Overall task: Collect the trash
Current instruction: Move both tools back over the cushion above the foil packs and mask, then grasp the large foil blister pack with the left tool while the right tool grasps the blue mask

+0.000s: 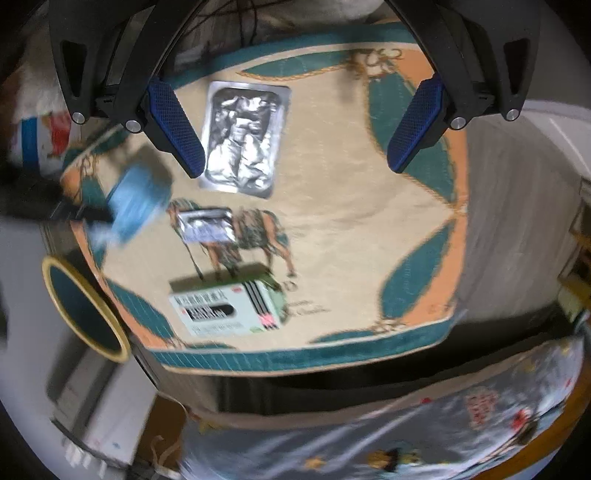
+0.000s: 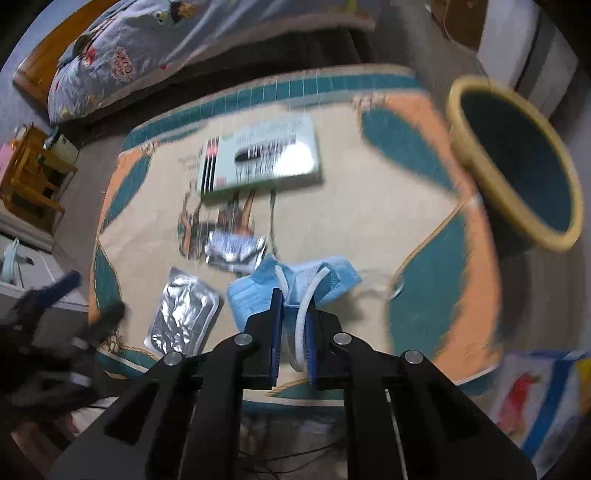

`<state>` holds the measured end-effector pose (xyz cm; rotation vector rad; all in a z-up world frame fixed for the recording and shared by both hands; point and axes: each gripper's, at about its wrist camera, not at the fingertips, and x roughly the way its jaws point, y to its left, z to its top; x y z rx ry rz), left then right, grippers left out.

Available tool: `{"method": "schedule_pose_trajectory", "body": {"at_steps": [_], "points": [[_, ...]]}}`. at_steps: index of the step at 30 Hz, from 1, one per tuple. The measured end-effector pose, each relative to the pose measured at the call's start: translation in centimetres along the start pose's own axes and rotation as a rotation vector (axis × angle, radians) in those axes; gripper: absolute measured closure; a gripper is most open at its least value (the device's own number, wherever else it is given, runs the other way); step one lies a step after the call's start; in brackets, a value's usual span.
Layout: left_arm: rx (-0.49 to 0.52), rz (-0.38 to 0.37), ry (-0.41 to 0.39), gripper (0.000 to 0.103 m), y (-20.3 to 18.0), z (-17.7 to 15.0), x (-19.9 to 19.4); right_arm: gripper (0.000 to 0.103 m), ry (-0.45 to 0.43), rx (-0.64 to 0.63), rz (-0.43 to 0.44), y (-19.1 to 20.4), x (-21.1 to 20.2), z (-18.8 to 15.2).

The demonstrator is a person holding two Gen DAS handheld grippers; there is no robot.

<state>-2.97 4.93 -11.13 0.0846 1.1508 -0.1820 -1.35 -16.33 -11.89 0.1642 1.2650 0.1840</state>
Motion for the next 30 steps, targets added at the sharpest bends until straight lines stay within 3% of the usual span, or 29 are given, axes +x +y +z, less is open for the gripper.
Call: {"method": "schedule_pose_trajectory", "body": {"at_steps": [3, 8, 12, 16, 20, 21, 22, 23, 30], "points": [[0.061, -0.025, 0.040, 0.005, -1.8, -0.3, 1.3, 0.093, -0.036, -0.053, -0.008, -0.6, -3.4, 2.0], [0.201, 0.002, 0.120, 0.005, -4.8, -1.4, 4.3, 0.093, -0.127, -0.156, -0.055, -1.9, -6.9, 3.3], [0.207, 0.002, 0.172, 0.005, -5.1, -1.8, 6.2, 0.093, -0.116, -0.040, 0.043, -4.5, -5.9, 3.8], [0.154, -0.003, 0.201, 0.005, -4.3, -1.6, 7.5, 0.093, -0.147, -0.039, 0.057, -4.9, -6.4, 4.7], [0.146, -0.004, 0.186, 0.009, -4.3, -1.2, 7.7, 0.093, -0.139, -0.008, 0.093, -5.4, -6.1, 5.2], [0.162, 0.000, 0.178, 0.013, -4.5, -1.0, 7.6, 0.093, -0.139, -0.010, 0.096, -5.4, -6.0, 5.3], [0.172, -0.010, 0.169, 0.029, -4.7, -0.9, 7.5, 0.093, -0.140, -0.014, 0.096, -5.4, -5.9, 5.4], [0.180, -0.025, 0.157, 0.035, -5.0, -0.6, 7.2, 0.093, -0.143, -0.018, 0.095, -5.4, -6.0, 5.6], [0.223, 0.029, 0.076, 0.034, -5.9, 0.4, 5.6, 0.093, -0.169, -0.003, 0.097, -6.4, -6.7, 5.9]]}}
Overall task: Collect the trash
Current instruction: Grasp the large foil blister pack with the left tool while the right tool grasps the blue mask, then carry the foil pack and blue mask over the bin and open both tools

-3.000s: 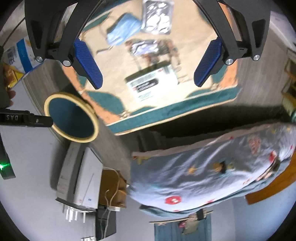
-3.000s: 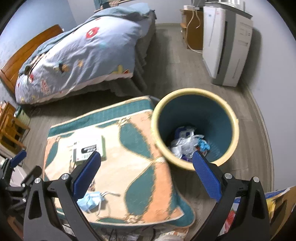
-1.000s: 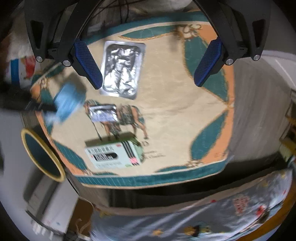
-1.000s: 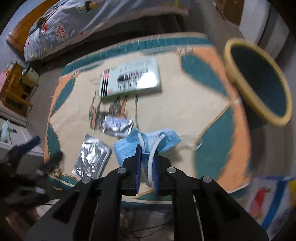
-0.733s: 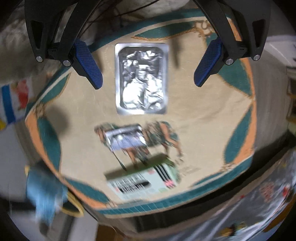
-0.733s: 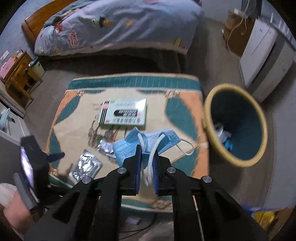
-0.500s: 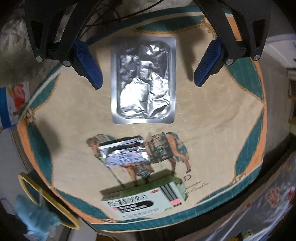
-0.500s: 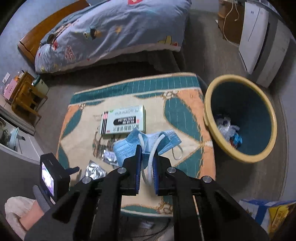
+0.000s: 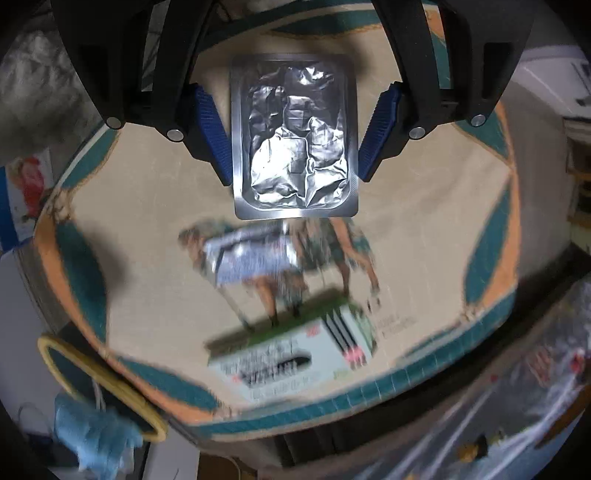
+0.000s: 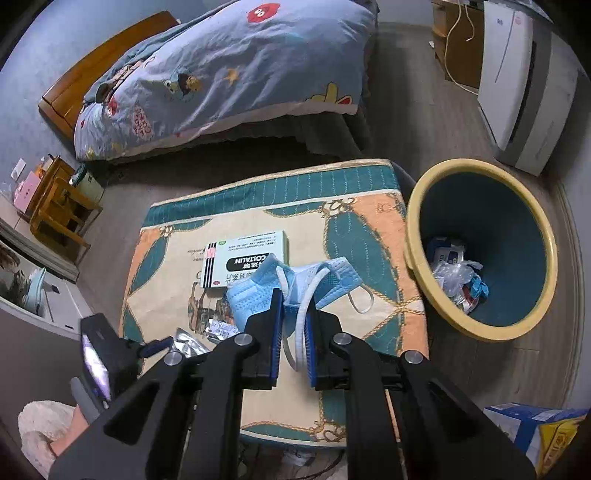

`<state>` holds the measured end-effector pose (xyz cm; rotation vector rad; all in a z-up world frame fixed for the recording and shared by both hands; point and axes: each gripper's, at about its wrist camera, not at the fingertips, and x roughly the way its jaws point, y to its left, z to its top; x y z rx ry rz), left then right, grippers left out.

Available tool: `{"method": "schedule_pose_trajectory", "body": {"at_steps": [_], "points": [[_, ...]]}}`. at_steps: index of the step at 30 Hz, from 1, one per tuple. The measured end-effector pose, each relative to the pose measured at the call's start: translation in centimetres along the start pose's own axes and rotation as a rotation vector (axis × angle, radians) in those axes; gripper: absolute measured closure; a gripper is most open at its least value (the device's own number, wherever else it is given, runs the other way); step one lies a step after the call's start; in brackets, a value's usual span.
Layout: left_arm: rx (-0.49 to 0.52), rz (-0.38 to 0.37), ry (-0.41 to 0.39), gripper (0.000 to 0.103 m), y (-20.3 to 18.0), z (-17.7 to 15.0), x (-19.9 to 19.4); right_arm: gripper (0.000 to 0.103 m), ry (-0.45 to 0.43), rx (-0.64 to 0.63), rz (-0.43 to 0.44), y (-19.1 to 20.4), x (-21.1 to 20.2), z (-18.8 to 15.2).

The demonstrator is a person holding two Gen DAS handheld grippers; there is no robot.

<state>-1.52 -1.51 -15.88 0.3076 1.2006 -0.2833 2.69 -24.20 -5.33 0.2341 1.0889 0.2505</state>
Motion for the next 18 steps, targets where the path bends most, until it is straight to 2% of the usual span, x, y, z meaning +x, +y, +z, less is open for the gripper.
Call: {"method": "schedule_pose_trajectory", "body": {"at_steps": [6, 10, 13, 18], "points": [[-0.001, -0.067, -0.171, 0.034, -1.3, 3.3, -5.3, 0.093, -0.065, 0.044, -0.021, -2.1, -1.9, 0.9], [0.060, -0.094, -0.254, 0.034, -3.0, 7.1, -9.0, 0.093, -0.111, 0.092, -0.033, -4.4, -3.3, 1.6], [0.065, -0.132, -0.306, 0.034, -3.1, 10.3, -11.3, 0.093, -0.123, 0.120, -0.064, -6.6, -3.8, 1.7], [0.160, -0.121, -0.365, 0.034, -5.3, 14.1, -12.6, 0.093, -0.108, 0.181, -0.108, -10.3, -3.6, 1.6]]}}
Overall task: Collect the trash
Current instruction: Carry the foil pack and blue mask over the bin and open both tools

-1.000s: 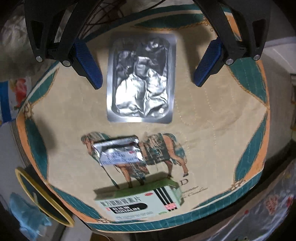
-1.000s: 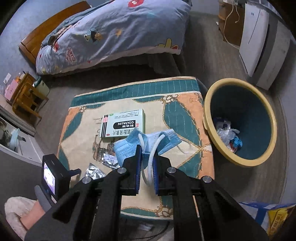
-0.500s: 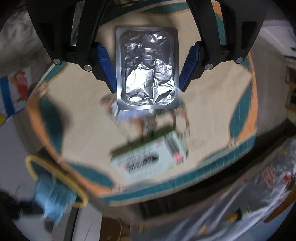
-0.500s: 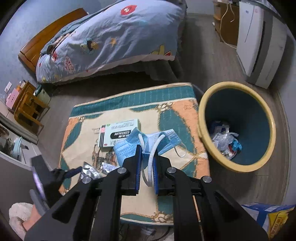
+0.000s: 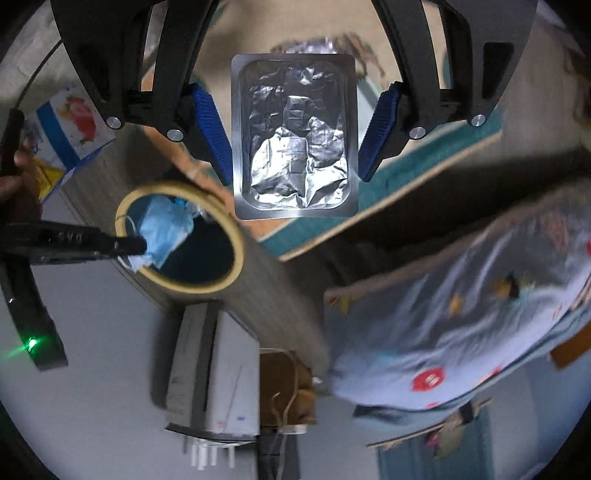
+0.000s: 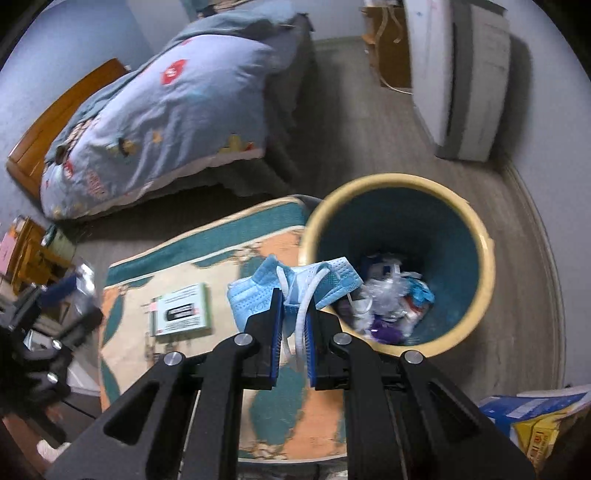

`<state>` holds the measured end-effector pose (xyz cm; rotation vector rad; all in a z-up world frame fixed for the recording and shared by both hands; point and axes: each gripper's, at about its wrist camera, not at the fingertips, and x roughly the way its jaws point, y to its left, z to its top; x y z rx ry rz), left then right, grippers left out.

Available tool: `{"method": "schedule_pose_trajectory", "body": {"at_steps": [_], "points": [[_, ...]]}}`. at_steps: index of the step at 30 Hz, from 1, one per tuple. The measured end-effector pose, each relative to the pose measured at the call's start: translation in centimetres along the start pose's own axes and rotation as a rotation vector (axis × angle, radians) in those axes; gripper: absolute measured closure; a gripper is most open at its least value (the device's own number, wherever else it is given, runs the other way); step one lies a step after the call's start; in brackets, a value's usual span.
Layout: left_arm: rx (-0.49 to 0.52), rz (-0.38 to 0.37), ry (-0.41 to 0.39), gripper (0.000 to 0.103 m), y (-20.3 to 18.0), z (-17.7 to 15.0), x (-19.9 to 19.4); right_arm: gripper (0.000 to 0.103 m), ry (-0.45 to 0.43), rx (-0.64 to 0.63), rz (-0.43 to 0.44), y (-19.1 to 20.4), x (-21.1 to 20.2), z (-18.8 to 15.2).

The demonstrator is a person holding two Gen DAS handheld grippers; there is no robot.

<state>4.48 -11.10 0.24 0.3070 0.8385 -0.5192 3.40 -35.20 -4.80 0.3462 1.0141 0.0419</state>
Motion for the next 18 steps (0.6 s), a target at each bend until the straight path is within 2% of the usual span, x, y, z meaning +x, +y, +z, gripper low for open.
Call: {"method": "schedule_pose_trajectory", "body": {"at_steps": [3, 6, 9, 18], "points": [[-0.050, -0.056, -0.014, 0.034, -0.5, 0.4, 2.0, 0.093, 0.005, 0.022, -0.035, -1.9, 0.4, 0.2], [-0.095, -0.123, 0.012, 0.034, -1.3, 1.3, 4.1, 0.093, 0.013, 0.039, -0.078, -3.8, 1.1, 0.5], [-0.014, -0.123, 0.003, 0.034, -3.4, 2.4, 5.7, 0.093, 0.023, 0.068, -0.110, -5.8, 1.8, 0.9], [0.058, -0.152, 0.030, 0.034, -7.7, 3.6, 10.1, 0.093, 0.065, 0.196, -0.167, -11.7, 3.9, 1.1]]}}
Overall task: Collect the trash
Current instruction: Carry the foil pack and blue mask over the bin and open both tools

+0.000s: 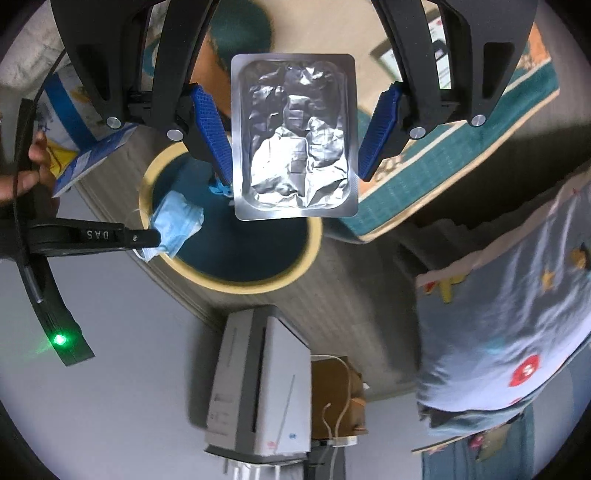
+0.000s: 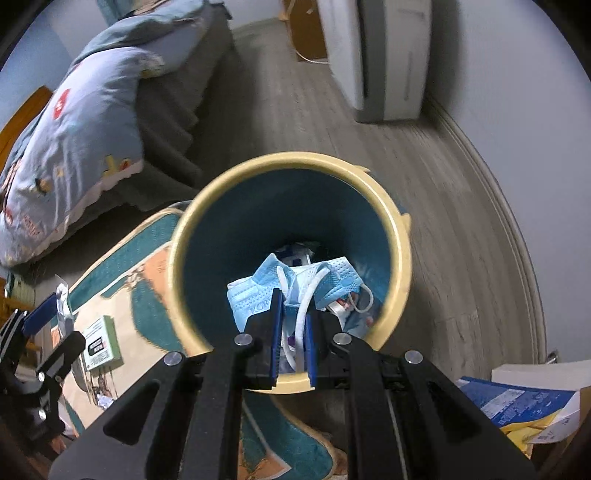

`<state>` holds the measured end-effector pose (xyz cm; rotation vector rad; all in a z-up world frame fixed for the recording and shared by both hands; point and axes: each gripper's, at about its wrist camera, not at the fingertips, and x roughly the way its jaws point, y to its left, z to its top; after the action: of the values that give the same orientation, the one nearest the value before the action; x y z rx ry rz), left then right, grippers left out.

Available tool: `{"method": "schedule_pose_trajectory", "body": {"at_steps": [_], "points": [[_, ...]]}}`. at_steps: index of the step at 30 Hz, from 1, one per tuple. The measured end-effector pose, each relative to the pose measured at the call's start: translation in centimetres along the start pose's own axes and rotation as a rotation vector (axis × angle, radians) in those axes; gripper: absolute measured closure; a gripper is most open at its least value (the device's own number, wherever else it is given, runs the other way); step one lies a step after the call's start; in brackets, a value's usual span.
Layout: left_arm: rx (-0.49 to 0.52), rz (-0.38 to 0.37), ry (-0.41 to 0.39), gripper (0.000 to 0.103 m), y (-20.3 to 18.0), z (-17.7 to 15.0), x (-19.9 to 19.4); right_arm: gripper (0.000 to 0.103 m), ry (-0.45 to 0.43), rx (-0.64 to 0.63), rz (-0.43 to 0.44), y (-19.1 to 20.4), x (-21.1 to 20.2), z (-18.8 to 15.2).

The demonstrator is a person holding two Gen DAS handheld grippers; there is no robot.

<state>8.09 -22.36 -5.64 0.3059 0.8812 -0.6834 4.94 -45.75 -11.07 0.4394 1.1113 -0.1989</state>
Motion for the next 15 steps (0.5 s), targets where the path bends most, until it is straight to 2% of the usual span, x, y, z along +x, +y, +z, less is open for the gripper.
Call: {"method": "schedule_pose_trajectory", "body": {"at_steps": [7, 11, 15], "points": [[0.019, -0.031, 0.012, 0.034, -2.3, 0.9, 3.3, 0.093, 0.012, 0.067, 0.005, -2.4, 0.5, 0.1], [0.026, -0.018, 0.025, 0.034, -3.2, 1.3, 5.5, 0.093, 0.029, 0.105, 0.019, -3.1, 0.8, -0.2], [-0.011, -0.030, 0.015, 0.034, -3.3, 1.7, 6.7, 0.093, 0.036, 0.122, 0.028, -3.3, 1.1, -0.3]]}}
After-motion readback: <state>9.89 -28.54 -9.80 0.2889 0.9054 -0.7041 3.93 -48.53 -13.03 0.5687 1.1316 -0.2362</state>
